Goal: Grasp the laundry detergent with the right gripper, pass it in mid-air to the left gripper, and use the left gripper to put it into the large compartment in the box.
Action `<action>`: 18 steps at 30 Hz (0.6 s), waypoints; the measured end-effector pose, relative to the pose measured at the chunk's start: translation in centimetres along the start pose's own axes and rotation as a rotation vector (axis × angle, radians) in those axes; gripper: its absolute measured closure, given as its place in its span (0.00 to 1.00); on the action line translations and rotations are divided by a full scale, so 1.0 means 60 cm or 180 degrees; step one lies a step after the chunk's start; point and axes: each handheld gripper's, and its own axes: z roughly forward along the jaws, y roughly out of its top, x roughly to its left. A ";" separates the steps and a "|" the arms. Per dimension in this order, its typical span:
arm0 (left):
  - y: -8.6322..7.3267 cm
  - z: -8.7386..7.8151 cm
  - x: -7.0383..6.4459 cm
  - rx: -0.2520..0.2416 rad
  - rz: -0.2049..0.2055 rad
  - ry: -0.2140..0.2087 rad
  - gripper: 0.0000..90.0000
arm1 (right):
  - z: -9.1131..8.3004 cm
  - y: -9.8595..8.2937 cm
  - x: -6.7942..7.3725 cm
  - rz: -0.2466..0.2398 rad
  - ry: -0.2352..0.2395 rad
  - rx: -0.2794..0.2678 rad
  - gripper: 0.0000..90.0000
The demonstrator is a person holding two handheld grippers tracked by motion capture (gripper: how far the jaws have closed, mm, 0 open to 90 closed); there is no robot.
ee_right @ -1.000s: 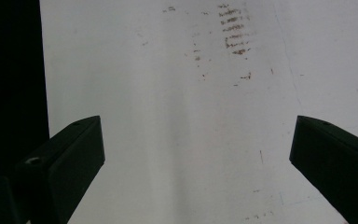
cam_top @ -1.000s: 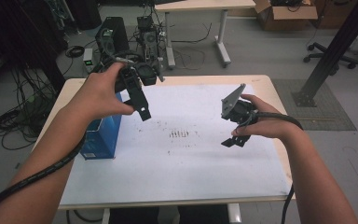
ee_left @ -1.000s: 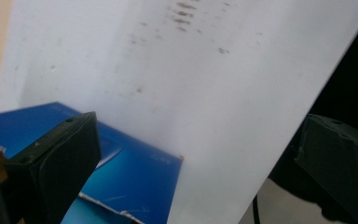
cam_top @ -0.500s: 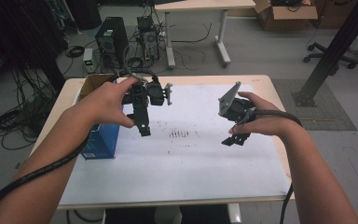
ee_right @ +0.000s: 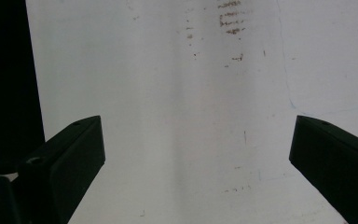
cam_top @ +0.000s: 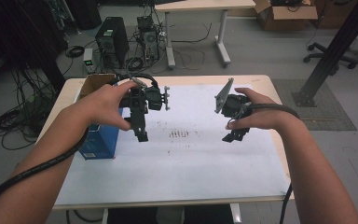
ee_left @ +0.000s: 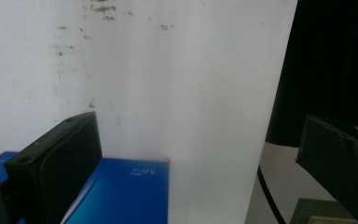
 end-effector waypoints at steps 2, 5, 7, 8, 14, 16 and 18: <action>0.001 0.000 0.003 -0.0014 -0.0012 -0.0011 0.00 | 0.001 0.002 -0.002 -0.0017 0.0016 0.0019 0.04; 0.003 0.000 0.005 0.0005 -0.0014 -0.0011 0.00 | 0.004 0.006 -0.002 -0.0042 0.0037 0.0071 0.04; 0.004 0.000 0.005 0.0012 -0.0009 -0.0021 0.00 | 0.003 0.008 -0.002 -0.0060 0.0040 0.0106 0.04; 0.005 0.000 0.005 0.0009 -0.0006 -0.0024 0.00 | 0.003 0.008 -0.002 -0.0060 0.0040 0.0106 0.04; 0.006 0.001 0.004 0.0016 -0.0001 -0.0033 0.00 | -0.004 0.007 -0.003 -0.0042 0.0025 0.0096 0.04; 0.006 0.002 0.004 0.0025 -0.0005 -0.0030 0.00 | -0.005 0.006 -0.002 -0.0038 0.0020 0.0115 0.04; 0.006 0.002 0.004 0.0026 -0.0001 -0.0040 0.00 | -0.005 0.006 -0.002 -0.0044 0.0022 0.0127 0.04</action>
